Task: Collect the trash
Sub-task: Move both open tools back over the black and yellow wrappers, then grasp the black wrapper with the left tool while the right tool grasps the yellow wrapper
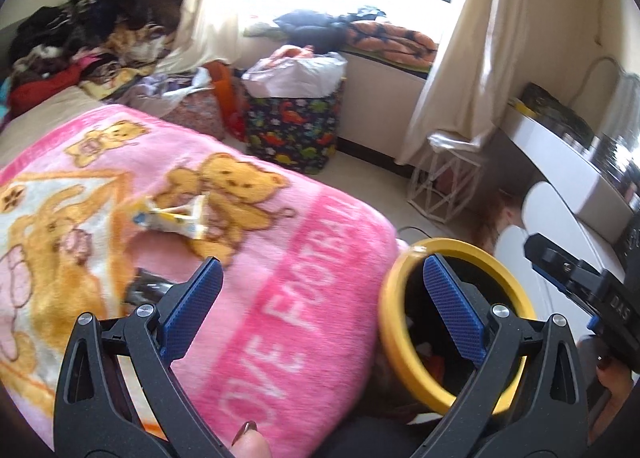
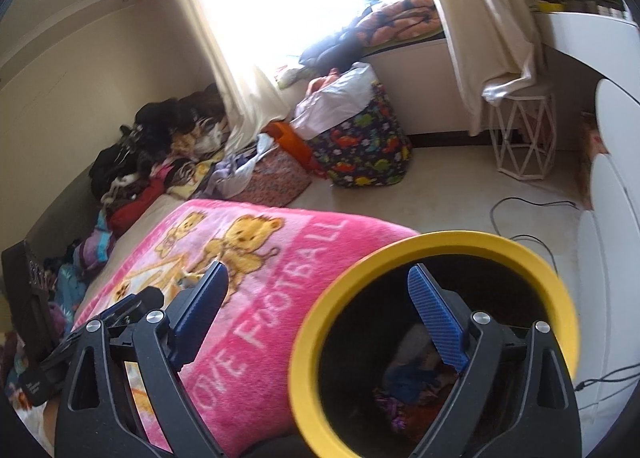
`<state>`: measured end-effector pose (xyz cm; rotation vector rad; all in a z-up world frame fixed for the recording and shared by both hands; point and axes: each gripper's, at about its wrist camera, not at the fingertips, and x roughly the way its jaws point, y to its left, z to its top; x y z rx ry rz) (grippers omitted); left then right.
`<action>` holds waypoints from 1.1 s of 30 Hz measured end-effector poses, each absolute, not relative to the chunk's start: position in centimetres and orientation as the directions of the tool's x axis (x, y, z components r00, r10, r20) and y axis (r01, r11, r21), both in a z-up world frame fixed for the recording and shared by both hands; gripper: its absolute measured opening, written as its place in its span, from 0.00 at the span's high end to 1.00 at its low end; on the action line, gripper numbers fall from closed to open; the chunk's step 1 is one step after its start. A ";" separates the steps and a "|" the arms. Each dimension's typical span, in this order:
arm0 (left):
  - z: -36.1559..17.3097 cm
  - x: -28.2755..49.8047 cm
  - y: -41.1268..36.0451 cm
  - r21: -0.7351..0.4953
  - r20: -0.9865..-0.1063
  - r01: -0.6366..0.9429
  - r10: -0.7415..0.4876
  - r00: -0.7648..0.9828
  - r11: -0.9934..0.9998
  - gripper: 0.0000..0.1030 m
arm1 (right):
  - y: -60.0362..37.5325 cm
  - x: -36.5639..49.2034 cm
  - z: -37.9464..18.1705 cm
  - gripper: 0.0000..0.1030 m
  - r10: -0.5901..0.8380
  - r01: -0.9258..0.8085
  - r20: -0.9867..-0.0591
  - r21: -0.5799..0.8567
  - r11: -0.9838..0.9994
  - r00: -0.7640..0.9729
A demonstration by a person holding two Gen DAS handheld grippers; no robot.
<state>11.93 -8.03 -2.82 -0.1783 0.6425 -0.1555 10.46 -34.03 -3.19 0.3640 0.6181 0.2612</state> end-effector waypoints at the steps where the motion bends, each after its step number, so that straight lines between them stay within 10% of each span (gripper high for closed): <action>1: -2.9 12.0 -7.4 -0.213 -0.583 0.073 -0.187 0.791 0.974 0.10 | -33.3 10.8 -3.2 0.14 0.354 -0.142 -0.516 0.406 0.903 0.780; 21: -10.4 13.5 6.1 -0.314 -0.691 -0.234 -0.053 0.721 0.920 0.20 | -14.9 23.5 -5.6 0.15 0.502 -0.405 -0.621 0.304 0.862 0.602; 33: -13.4 14.8 5.9 -0.364 -0.704 -0.209 -0.121 0.700 0.908 0.40 | -8.1 29.7 -11.4 0.46 0.494 -0.416 -0.725 0.307 0.856 0.480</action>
